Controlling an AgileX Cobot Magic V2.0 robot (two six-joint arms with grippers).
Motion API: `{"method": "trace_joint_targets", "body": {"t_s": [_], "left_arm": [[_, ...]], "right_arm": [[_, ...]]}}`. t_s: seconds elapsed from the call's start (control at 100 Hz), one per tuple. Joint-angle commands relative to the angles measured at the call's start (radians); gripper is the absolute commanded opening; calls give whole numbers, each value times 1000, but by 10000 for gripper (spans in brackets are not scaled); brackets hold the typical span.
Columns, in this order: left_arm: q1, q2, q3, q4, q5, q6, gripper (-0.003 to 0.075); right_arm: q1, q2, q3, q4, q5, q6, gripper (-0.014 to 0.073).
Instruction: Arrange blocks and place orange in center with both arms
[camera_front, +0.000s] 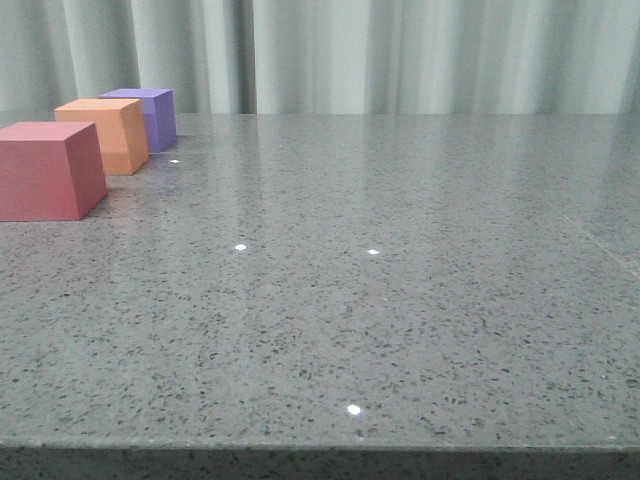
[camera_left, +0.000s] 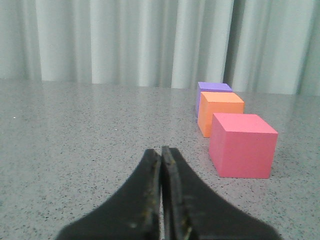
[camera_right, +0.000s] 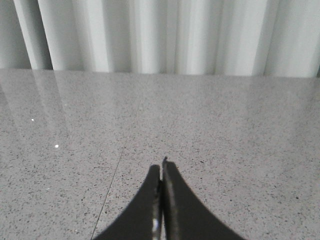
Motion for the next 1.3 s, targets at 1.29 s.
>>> {"method": "trace_joint_targets", "body": {"t_s": [1.29], "left_arm": [[2, -35, 43, -8, -81, -2, -20]], "right_arm": [[-60, -338, 305, 41, -255, -1, -69]]}}
